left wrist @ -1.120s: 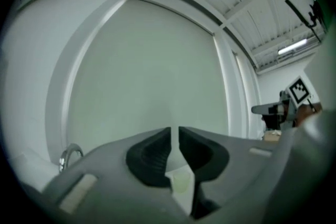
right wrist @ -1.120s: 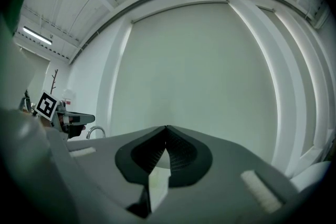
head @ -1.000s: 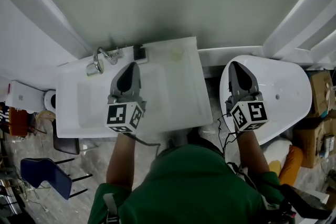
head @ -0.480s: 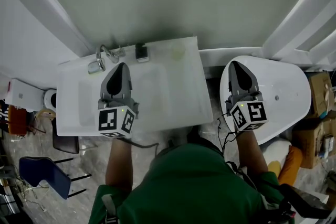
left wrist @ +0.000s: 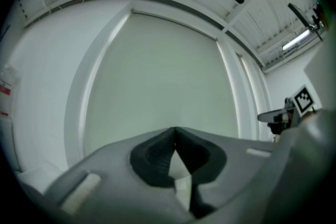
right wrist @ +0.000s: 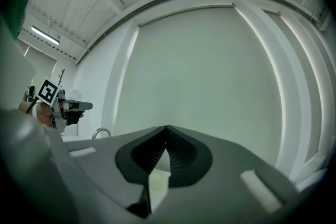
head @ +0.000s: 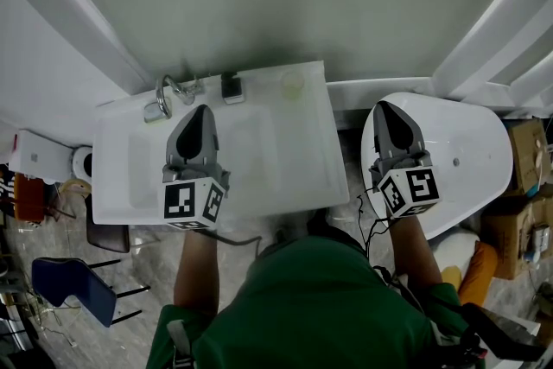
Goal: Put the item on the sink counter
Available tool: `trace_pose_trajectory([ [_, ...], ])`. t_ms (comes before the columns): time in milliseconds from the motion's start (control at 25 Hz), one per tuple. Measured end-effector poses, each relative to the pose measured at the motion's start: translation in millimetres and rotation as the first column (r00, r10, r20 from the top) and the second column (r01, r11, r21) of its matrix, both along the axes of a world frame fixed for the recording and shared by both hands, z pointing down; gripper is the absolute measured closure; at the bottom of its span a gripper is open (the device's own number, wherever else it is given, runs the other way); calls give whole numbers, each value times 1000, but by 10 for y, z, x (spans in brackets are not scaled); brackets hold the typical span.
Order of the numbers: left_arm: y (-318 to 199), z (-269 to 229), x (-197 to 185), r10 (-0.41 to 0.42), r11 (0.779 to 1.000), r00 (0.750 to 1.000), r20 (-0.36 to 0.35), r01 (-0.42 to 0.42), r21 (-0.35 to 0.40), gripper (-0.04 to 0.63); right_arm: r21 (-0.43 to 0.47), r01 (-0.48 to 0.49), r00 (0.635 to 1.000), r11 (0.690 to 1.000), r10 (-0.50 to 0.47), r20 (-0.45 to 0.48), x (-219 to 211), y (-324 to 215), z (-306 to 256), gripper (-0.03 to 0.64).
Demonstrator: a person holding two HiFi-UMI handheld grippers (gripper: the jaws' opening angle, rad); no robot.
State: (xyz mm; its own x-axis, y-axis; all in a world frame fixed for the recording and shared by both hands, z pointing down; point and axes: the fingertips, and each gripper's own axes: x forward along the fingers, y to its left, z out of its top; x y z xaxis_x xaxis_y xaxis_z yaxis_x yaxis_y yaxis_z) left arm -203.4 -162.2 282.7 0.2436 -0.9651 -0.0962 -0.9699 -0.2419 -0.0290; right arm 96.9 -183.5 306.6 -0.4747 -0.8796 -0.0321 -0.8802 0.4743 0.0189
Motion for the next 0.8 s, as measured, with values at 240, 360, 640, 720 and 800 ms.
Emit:
trace_pose_trajectory([
  [240, 4, -25, 58, -5, 1000, 1000, 6, 5, 6, 597, -9, 14, 1000, 1000, -14, 0, 21, -44, 26, 620],
  [360, -8, -30, 84, -3, 1000, 1000, 9, 3, 7, 597, -11, 26, 1000, 1000, -26, -2, 15, -70, 28, 620],
  [640, -44, 8, 143, -4, 1000, 1000, 11, 4, -2, 597, -16, 55, 998, 998, -55, 3, 22, -101, 62, 620],
  [720, -53, 16, 171, -2, 1000, 1000, 11, 2, -4, 597, -13, 67, 998, 998, -67, -4, 22, -104, 75, 620],
  [800, -73, 22, 192, -3, 1000, 1000, 12, 3, -6, 597, -11, 76, 997, 997, -76, -13, 23, -125, 89, 620],
])
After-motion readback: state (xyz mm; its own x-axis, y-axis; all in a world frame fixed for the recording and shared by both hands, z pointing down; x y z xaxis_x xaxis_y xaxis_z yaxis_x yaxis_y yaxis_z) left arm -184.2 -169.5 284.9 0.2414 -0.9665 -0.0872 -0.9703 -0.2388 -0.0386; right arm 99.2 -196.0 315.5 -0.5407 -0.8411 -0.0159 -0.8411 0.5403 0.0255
